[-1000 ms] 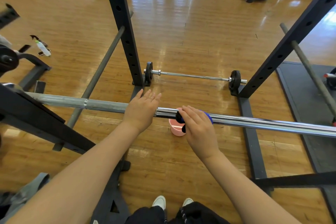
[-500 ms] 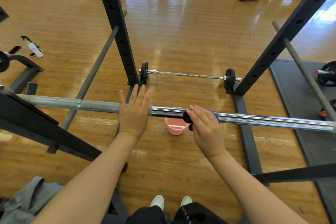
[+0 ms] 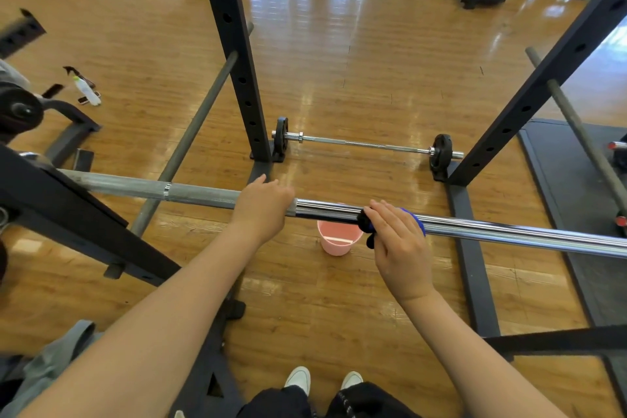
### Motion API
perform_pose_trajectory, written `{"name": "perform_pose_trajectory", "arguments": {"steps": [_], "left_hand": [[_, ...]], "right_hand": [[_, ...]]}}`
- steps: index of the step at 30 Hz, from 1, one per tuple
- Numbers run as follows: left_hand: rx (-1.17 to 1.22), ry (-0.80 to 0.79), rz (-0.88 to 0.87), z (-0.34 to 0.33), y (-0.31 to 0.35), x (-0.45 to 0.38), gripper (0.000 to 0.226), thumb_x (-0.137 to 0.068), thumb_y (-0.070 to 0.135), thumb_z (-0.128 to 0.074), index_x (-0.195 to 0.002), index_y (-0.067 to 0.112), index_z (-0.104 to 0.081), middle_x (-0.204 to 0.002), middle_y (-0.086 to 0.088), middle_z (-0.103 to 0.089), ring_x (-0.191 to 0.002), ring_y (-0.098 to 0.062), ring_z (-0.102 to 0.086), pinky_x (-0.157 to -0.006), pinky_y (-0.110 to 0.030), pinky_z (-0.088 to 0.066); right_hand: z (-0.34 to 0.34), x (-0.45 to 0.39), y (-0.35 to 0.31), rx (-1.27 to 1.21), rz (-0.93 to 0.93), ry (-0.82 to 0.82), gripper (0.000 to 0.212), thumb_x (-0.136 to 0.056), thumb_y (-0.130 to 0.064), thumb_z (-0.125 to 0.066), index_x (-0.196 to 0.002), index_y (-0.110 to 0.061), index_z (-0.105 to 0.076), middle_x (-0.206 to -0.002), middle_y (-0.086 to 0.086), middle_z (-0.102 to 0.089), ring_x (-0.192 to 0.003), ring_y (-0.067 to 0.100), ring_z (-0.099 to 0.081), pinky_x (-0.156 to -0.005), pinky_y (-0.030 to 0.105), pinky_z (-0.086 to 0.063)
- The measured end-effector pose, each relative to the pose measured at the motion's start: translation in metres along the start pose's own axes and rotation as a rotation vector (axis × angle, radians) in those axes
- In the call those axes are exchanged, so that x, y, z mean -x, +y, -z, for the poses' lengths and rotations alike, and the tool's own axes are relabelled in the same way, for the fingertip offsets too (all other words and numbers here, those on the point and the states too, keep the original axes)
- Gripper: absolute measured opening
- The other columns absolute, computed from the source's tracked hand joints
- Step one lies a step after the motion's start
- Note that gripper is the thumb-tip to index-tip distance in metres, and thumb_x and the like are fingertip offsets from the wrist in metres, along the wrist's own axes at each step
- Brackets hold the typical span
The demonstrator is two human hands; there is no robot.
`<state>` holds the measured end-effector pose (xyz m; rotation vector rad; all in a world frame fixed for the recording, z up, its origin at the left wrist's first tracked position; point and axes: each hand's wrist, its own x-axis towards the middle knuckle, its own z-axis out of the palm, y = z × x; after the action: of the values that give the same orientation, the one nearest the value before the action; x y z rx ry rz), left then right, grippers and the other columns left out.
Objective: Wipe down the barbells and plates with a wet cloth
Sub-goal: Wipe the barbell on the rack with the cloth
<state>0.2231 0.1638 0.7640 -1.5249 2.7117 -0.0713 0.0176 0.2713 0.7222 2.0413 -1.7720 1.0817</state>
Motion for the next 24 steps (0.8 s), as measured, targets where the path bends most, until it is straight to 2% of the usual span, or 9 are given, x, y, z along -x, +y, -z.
{"name": "perform_pose_trajectory", "arguments": {"steps": [4,6,7,10,12,15,18,21,24], "left_hand": [[-0.019,-0.04,0.004,0.006,0.001,-0.001,0.046,-0.087,0.001,-0.053,-0.131,0.016,-0.051,-0.134,-0.005,-0.054,-0.132,-0.021,-0.042,-0.116,-0.041,-0.014],[-0.081,0.022,0.023,0.001,0.004,0.004,0.06,-0.09,0.002,-0.052,-0.145,0.013,-0.033,-0.15,-0.006,-0.036,-0.142,-0.023,-0.025,-0.116,-0.046,-0.007],[-0.083,0.085,0.04,-0.002,0.005,0.007,0.061,-0.09,0.002,-0.054,-0.146,0.011,-0.031,-0.15,-0.008,-0.036,-0.142,-0.024,-0.026,-0.116,-0.047,-0.008],[-0.007,0.27,0.013,-0.011,0.002,0.006,0.054,-0.066,-0.005,-0.078,-0.118,0.003,-0.063,-0.116,-0.015,-0.066,-0.112,-0.031,-0.061,-0.102,-0.052,-0.037],[0.027,0.298,-0.021,-0.014,-0.001,0.005,0.051,-0.053,-0.007,-0.084,-0.102,0.001,-0.07,-0.099,-0.015,-0.072,-0.095,-0.032,-0.068,-0.09,-0.052,-0.048],[0.062,0.311,-0.037,-0.014,-0.002,0.005,0.049,-0.053,-0.006,-0.084,-0.1,0.002,-0.071,-0.097,-0.014,-0.072,-0.093,-0.031,-0.069,-0.087,-0.05,-0.05],[0.075,0.323,-0.039,-0.016,-0.002,0.004,0.047,-0.054,-0.005,-0.084,-0.098,0.002,-0.071,-0.096,-0.014,-0.072,-0.093,-0.031,-0.069,-0.087,-0.05,-0.05],[0.085,0.351,-0.049,-0.016,-0.002,0.004,0.046,-0.052,-0.005,-0.085,-0.096,0.002,-0.072,-0.094,-0.014,-0.073,-0.09,-0.03,-0.07,-0.085,-0.05,-0.051],[0.097,0.368,-0.056,-0.015,-0.003,0.004,0.046,-0.051,-0.006,-0.086,-0.095,0.001,-0.072,-0.093,-0.014,-0.073,-0.089,-0.03,-0.07,-0.083,-0.05,-0.052]], "right_hand": [[0.006,-0.001,-0.001,0.009,-0.031,-0.015,0.036,-0.087,-0.007,-0.042,-0.111,0.001,-0.067,-0.115,0.014,-0.066,-0.109,0.032,-0.062,-0.1,0.033,-0.038],[0.005,-0.008,-0.009,0.012,-0.03,-0.018,0.036,-0.086,-0.01,-0.042,-0.107,0.002,-0.068,-0.111,0.016,-0.068,-0.104,0.033,-0.064,-0.098,0.033,-0.038],[0.001,-0.012,-0.015,0.009,-0.007,-0.032,0.036,-0.085,-0.01,-0.042,-0.106,0.002,-0.069,-0.11,0.016,-0.068,-0.103,0.032,-0.065,-0.097,0.034,-0.04],[-0.015,-0.018,-0.03,-0.02,0.098,-0.136,0.035,-0.085,-0.004,-0.044,-0.111,-0.001,-0.067,-0.115,0.014,-0.066,-0.107,0.03,-0.063,-0.093,0.04,-0.05],[-0.016,-0.016,-0.021,-0.038,0.129,-0.141,0.033,-0.089,-0.004,-0.044,-0.113,-0.002,-0.067,-0.117,0.013,-0.065,-0.11,0.029,-0.06,-0.093,0.04,-0.049],[0.002,0.002,0.006,-0.008,0.084,-0.059,0.032,-0.099,-0.008,-0.039,-0.112,-0.001,-0.068,-0.119,0.012,-0.065,-0.115,0.026,-0.055,-0.099,0.038,-0.043],[0.02,0.008,0.022,0.02,0.018,-0.009,0.031,-0.087,-0.001,-0.047,-0.109,-0.001,-0.069,-0.114,0.013,-0.067,-0.112,0.026,-0.056,-0.094,0.041,-0.046],[0.024,-0.013,0.0,-0.013,-0.043,-0.01,0.035,-0.083,-0.009,-0.045,-0.106,0.0,-0.07,-0.108,0.013,-0.069,-0.101,0.03,-0.065,-0.087,0.042,-0.053],[0.007,-0.039,-0.032,-0.052,0.045,-0.127,0.034,-0.08,-0.007,-0.048,-0.106,0.0,-0.07,-0.107,0.013,-0.07,-0.101,0.029,-0.066,-0.088,0.041,-0.053]]}}
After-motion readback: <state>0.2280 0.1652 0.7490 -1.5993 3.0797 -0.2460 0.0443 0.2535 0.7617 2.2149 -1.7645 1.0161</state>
